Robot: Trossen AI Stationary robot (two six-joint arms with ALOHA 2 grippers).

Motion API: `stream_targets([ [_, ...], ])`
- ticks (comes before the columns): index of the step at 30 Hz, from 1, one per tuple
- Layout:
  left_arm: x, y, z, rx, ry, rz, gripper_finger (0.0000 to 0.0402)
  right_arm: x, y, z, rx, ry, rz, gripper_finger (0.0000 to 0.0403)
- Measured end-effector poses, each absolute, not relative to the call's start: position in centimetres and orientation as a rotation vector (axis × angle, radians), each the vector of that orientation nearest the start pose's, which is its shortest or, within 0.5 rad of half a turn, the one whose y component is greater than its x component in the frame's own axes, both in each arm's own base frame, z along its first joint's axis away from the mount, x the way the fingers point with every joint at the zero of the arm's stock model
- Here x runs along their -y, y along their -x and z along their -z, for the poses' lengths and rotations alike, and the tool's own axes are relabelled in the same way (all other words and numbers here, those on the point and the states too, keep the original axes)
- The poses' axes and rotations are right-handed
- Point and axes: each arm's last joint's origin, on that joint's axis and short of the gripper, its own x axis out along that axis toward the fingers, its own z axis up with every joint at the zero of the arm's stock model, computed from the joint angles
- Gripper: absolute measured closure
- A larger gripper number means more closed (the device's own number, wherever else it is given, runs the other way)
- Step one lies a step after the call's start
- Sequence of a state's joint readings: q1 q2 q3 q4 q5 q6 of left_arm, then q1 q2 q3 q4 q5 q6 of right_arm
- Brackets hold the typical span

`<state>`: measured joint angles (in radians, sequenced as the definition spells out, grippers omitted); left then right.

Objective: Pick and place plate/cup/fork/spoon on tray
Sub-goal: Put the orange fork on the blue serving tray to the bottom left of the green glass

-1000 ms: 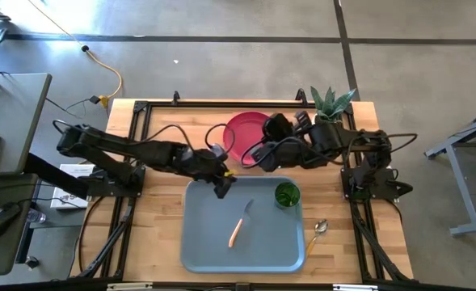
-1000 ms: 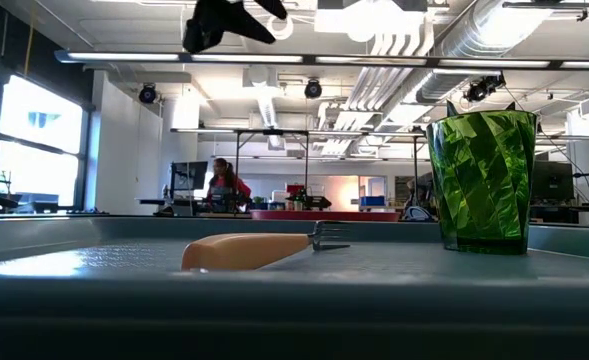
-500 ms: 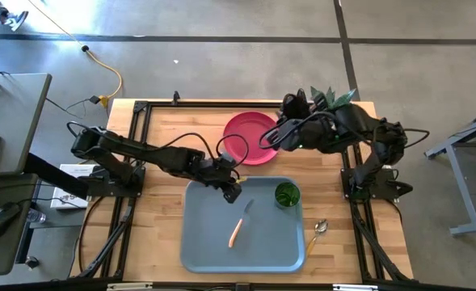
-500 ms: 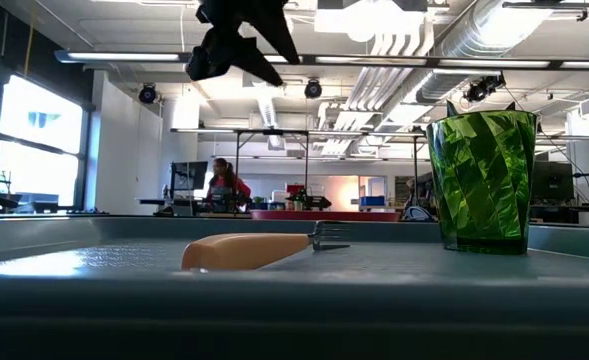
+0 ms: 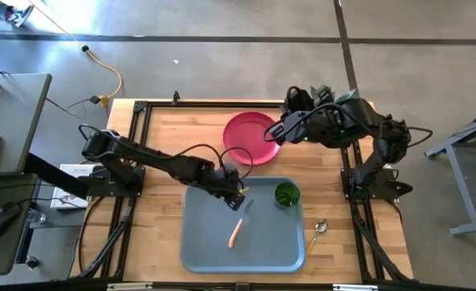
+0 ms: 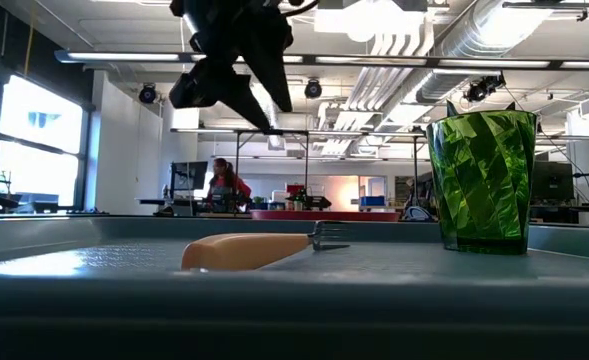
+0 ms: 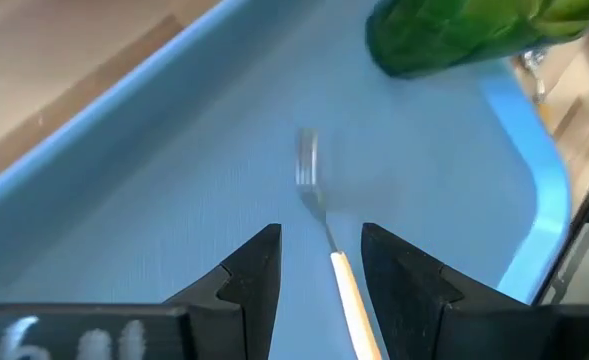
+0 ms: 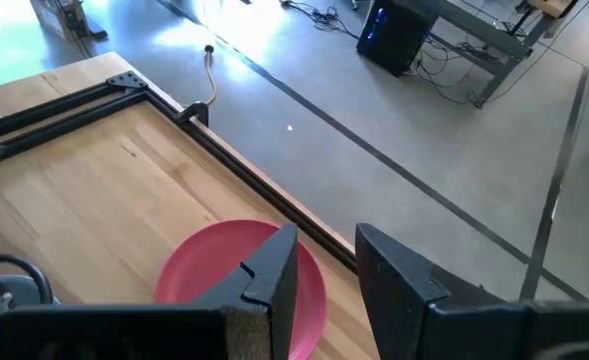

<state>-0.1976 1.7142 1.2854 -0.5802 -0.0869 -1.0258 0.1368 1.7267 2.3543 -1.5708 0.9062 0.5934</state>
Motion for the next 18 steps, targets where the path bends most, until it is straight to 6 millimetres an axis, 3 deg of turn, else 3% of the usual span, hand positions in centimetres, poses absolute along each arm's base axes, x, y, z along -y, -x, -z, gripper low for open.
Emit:
stream_targets([
  [18,8.3,-36.0,-20.6,-0.992,0.859,-0.486,0.0271,-1.5,-27.5,-48.7,-0.593,-0.039,0.912,0.0309],
])
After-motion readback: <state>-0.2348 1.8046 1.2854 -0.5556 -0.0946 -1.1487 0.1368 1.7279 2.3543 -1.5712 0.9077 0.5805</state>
